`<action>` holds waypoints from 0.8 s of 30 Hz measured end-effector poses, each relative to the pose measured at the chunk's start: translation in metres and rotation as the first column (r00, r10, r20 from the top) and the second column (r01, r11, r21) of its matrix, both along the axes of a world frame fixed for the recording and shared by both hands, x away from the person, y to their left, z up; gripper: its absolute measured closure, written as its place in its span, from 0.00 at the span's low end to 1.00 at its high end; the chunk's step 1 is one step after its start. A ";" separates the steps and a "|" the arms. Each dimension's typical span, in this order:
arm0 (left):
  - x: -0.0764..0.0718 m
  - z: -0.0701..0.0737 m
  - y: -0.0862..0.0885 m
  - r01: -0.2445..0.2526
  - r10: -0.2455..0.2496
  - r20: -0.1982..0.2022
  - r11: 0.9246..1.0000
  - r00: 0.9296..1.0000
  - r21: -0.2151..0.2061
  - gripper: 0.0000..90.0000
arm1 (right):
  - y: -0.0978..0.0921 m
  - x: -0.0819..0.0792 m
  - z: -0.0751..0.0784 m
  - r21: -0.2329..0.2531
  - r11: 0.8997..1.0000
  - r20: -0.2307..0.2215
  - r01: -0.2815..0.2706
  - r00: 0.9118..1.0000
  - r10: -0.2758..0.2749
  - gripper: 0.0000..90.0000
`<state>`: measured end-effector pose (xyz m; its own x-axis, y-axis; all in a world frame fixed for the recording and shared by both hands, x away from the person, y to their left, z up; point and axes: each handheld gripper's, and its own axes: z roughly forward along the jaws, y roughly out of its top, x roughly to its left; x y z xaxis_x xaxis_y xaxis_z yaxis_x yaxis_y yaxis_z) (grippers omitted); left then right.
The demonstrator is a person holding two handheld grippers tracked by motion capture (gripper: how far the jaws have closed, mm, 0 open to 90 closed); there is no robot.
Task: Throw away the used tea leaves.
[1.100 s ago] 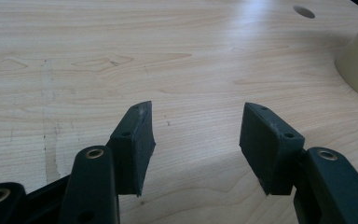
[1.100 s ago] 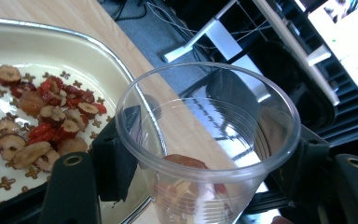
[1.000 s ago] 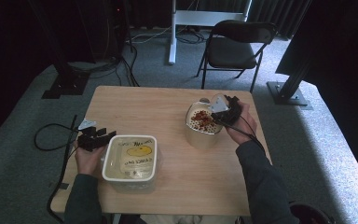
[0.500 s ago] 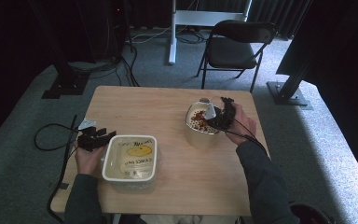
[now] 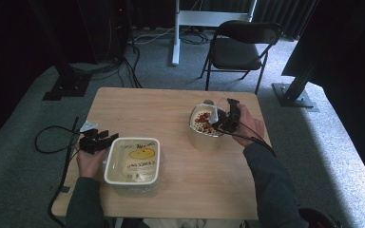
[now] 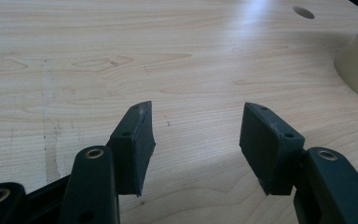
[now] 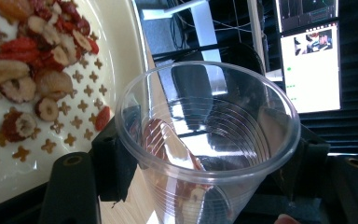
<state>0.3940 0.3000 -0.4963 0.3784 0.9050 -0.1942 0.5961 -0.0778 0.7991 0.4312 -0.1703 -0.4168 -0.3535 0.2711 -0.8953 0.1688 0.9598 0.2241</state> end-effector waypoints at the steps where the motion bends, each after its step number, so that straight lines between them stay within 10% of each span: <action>1: 0.000 0.000 0.000 0.000 0.000 0.000 1.000 1.000 0.000 0.50 | 0.000 0.000 0.000 -0.017 1.000 0.002 0.002 1.000 -0.002 0.36; 24: 0.000 0.000 0.000 0.000 0.000 -0.001 1.000 1.000 -0.001 0.50 | 0.001 0.001 0.003 -0.202 0.979 -0.003 0.006 1.000 -0.007 0.36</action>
